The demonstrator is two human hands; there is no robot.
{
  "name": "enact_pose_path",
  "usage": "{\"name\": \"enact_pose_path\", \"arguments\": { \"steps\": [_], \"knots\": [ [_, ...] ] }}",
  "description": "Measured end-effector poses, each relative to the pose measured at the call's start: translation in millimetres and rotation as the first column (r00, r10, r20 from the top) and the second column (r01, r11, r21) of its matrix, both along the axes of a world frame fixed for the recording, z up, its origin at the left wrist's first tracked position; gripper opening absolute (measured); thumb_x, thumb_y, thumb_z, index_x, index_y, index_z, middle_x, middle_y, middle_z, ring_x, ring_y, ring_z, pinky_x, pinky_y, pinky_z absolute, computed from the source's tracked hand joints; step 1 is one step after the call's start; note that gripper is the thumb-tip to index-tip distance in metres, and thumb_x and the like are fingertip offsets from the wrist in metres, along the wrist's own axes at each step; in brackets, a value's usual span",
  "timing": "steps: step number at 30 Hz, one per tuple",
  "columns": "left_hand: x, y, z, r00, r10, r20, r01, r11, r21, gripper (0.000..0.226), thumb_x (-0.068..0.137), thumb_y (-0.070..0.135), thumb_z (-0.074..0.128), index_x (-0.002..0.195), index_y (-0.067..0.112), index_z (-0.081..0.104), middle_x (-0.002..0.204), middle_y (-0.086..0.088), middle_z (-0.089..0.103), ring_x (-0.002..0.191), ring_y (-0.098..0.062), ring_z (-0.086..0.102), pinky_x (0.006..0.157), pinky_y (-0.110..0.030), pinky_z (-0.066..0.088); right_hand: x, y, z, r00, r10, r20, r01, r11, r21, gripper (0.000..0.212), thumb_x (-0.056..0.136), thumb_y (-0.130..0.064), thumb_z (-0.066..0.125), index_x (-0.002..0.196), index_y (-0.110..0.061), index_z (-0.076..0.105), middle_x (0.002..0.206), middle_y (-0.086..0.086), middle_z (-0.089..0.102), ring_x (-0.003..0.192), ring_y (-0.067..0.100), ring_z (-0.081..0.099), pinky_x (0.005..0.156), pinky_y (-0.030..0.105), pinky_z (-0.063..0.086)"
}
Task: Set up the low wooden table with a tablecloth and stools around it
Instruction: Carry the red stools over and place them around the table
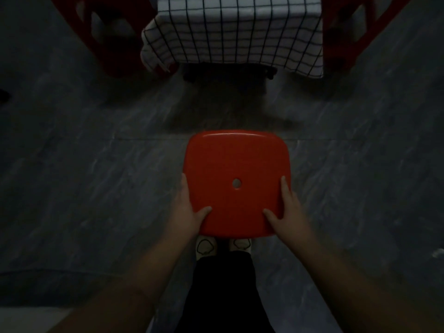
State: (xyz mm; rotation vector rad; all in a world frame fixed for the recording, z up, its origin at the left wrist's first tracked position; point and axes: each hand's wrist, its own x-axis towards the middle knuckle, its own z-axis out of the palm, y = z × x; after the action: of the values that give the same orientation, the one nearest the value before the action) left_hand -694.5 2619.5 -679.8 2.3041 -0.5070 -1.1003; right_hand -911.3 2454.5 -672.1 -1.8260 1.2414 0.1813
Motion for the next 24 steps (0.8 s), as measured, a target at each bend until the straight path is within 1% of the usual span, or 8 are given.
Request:
{"name": "enact_pose_path", "arguments": {
  "steps": [3, 9, 11, 14, 17, 19, 21, 24],
  "knots": [
    [-5.2, 4.9, -1.2, 1.0, 0.007, 0.002, -0.007, 1.0, 0.008, 0.12, 0.079, 0.02, 0.081, 0.156, 0.028, -0.011, 0.162, -0.006, 0.022, 0.146, -0.022, 0.028, 0.118, -0.05, 0.028, -2.2, 4.4, 0.9, 1.0, -0.008, -0.002, 0.008, 1.0, 0.006, 0.103, 0.088, -0.038, 0.069, 0.151, -0.052, -0.011, 0.155, 0.005, 0.025, 0.138, 0.024, 0.037, 0.112, 0.044, 0.036],
    [-6.0, 0.8, 2.2, 1.0, -0.023, 0.021, 0.021, 0.997, 0.07, 0.122, 0.08, 0.023, 0.08, 0.155, 0.028, -0.016, 0.162, -0.008, 0.022, 0.145, -0.024, 0.029, 0.118, -0.049, 0.029, -0.9, 2.6, 2.6, 0.999, 0.01, -0.047, -0.008, 0.999, 0.047, 0.104, 0.089, -0.04, 0.068, 0.15, -0.052, -0.015, 0.155, 0.006, 0.022, 0.136, 0.024, 0.038, 0.108, 0.04, 0.036],
    [-5.4, -3.2, 9.4, 0.999, -0.038, 0.036, 0.033, 0.992, 0.122, 0.12, 0.081, 0.025, 0.079, 0.156, 0.026, -0.015, 0.16, -0.011, 0.024, 0.143, -0.027, 0.033, 0.116, -0.048, 0.032, 2.0, 0.4, 7.7, 0.996, 0.035, -0.086, -0.029, 0.997, 0.066, 0.105, 0.089, -0.04, 0.069, 0.151, -0.049, -0.015, 0.157, 0.006, 0.018, 0.137, 0.026, 0.037, 0.109, 0.042, 0.036],
    [-3.8, -10.2, 30.4, 0.994, -0.092, 0.067, 0.08, 0.983, 0.167, 0.111, 0.084, 0.025, 0.075, 0.158, 0.023, -0.008, 0.159, -0.013, 0.025, 0.142, -0.029, 0.033, 0.115, -0.048, 0.033, 11.3, -3.5, 29.8, 0.989, 0.07, -0.131, -0.065, 0.997, 0.038, 0.098, 0.09, -0.037, 0.068, 0.157, -0.036, -0.002, 0.158, 0.012, 0.017, 0.14, 0.031, 0.034, 0.114, 0.044, 0.033],
    [-3.0, -19.3, 75.5, 0.976, -0.189, 0.111, 0.165, 0.967, 0.194, 0.09, 0.09, 0.025, 0.064, 0.158, 0.014, 0.007, 0.16, -0.014, 0.025, 0.144, -0.028, 0.03, 0.117, -0.046, 0.03, 23.1, -6.9, 75.6, 0.976, 0.121, -0.179, -0.129, 0.991, -0.037, 0.085, 0.092, -0.035, 0.065, 0.159, -0.023, 0.014, 0.158, 0.019, 0.021, 0.141, 0.036, 0.033, 0.115, 0.046, 0.032],
    [-4.0, -25.1, 120.1, 0.948, -0.277, 0.159, 0.245, 0.95, 0.192, 0.074, 0.092, 0.027, 0.057, 0.155, 0.01, 0.022, 0.155, -0.016, 0.033, 0.14, -0.03, 0.037, 0.115, -0.045, 0.032, 30.0, -6.6, 120.4, 0.967, 0.151, -0.204, -0.173, 0.98, -0.096, 0.077, 0.092, -0.034, 0.062, 0.157, -0.016, 0.022, 0.155, 0.018, 0.03, 0.138, 0.035, 0.034, 0.115, 0.043, 0.03],
    [-6.6, -27.6, 173.6, 0.884, -0.391, 0.257, 0.342, 0.914, 0.217, 0.063, 0.093, 0.033, 0.052, 0.15, 0.012, 0.034, 0.151, -0.014, 0.041, 0.136, -0.028, 0.041, 0.113, -0.045, 0.035, 34.8, -2.9, 174.2, 0.967, 0.171, -0.191, -0.206, 0.96, -0.187, 0.07, 0.092, -0.032, 0.059, 0.153, -0.011, 0.032, 0.149, 0.017, 0.04, 0.135, 0.033, 0.037, 0.115, 0.04, 0.029],
    [-13.8, -25.1, 257.3, 0.77, -0.507, 0.387, 0.428, 0.861, 0.276, 0.062, 0.094, 0.041, 0.046, 0.151, 0.02, 0.033, 0.157, -0.006, 0.036, 0.143, -0.027, 0.032, 0.115, -0.048, 0.028, 32.7, 7.2, 259.7, 0.957, 0.22, -0.191, -0.27, 0.914, -0.301, 0.066, 0.092, -0.033, 0.056, 0.151, -0.011, 0.036, 0.145, 0.014, 0.045, 0.135, 0.031, 0.038, 0.115, 0.04, 0.028]
  ]
}}
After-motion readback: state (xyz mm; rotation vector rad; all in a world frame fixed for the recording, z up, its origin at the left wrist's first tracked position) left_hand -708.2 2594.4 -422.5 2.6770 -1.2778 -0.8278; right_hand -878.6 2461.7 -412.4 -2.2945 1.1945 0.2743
